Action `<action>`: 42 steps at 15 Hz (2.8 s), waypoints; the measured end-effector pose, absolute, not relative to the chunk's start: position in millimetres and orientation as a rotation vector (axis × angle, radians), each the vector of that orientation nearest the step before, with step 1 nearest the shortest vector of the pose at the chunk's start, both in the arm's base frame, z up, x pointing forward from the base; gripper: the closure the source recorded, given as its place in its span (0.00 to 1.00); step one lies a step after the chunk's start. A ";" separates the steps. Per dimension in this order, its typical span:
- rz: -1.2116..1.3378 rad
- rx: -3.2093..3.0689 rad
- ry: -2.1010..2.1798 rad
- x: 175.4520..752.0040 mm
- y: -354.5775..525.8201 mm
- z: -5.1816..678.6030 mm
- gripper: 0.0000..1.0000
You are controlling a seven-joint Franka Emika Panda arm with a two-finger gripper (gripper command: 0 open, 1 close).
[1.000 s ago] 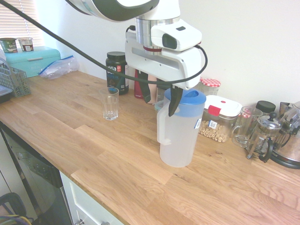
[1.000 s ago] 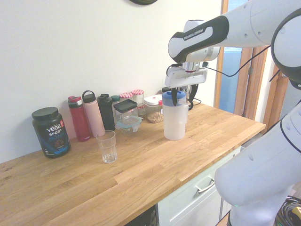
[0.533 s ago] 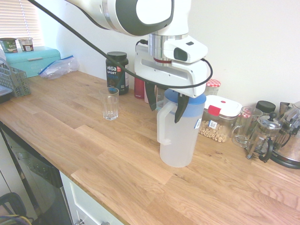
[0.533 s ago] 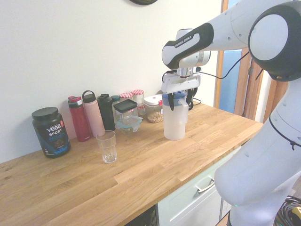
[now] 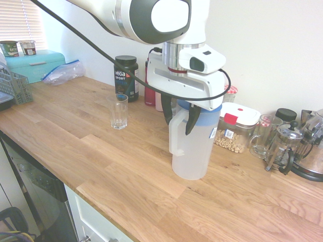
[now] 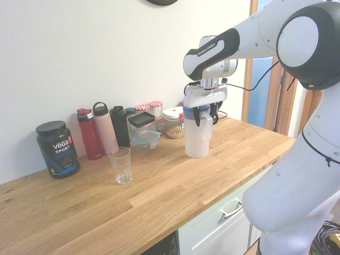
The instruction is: Pour me some water
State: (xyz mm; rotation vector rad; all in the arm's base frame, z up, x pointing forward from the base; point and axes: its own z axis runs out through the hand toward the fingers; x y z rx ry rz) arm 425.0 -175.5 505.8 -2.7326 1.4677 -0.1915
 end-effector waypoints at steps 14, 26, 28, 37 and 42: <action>-0.178 -2.737 1.470 428.8 -176.9 498.0 1.00; -0.339 -3.081 0.663 427.4 -36.5 574.0 1.00; -0.307 -3.147 0.472 434.9 -0.4 565.6 1.00; -0.041 -3.590 -0.129 487.2 87.4 534.4 1.00; 0.083 -3.748 -0.316 475.4 120.0 529.2 1.00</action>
